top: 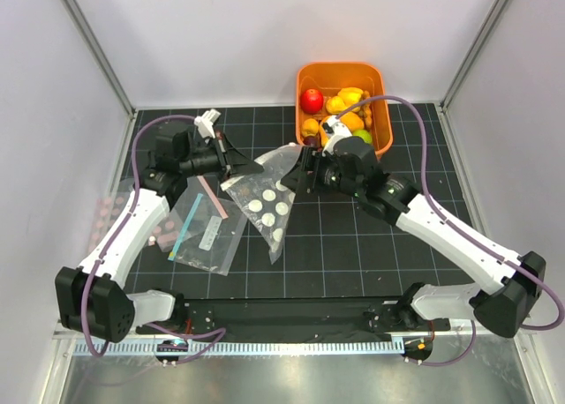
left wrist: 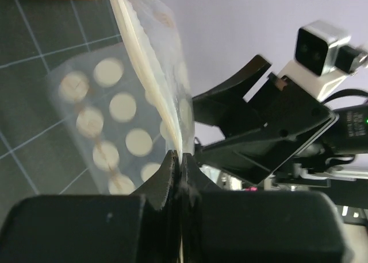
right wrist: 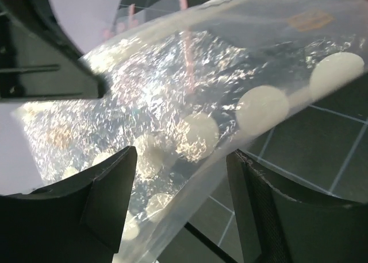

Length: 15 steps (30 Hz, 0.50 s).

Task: Place the food in the zip-top bag and seal the zipper
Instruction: Open the zipper of the food storage bag.

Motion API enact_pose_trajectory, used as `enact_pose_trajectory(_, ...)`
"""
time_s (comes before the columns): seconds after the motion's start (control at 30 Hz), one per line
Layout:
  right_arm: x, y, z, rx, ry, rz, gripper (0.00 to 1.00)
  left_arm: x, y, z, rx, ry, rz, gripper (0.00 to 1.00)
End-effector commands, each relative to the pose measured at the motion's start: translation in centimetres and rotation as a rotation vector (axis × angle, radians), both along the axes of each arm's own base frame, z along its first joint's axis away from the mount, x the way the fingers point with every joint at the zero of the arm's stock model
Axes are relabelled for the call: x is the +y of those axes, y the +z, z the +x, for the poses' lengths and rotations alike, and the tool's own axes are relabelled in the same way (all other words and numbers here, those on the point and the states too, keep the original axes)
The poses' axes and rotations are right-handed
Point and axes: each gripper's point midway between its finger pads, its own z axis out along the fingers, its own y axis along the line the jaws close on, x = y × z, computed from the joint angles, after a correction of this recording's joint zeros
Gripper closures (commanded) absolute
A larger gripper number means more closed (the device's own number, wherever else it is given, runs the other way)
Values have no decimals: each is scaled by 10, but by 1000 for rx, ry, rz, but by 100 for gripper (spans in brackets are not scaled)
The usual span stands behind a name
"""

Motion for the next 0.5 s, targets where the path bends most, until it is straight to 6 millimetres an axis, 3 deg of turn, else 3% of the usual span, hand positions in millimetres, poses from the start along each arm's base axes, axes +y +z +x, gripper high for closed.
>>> enact_pose_trajectory(0.0,-18,10,17,0,-119,-63,29,-2,-5,-1,-157,-22,155,100)
enact_pose_trajectory(0.17,-25,17,27,24,-176,-65,28,9,-41,3,-178,43,443,100)
enact_pose_trajectory(0.2,-26,15,28,36,-185,-70,28,7,-49,-3,-173,28,507,100)
enact_pose_trajectory(0.43,-20,6,44,189,-199,0,20,21,-60,0,-359,103,800,100)
enact_pose_trajectory(0.47,-17,12,45,199,-202,20,18,21,-63,-1,-385,97,826,100)
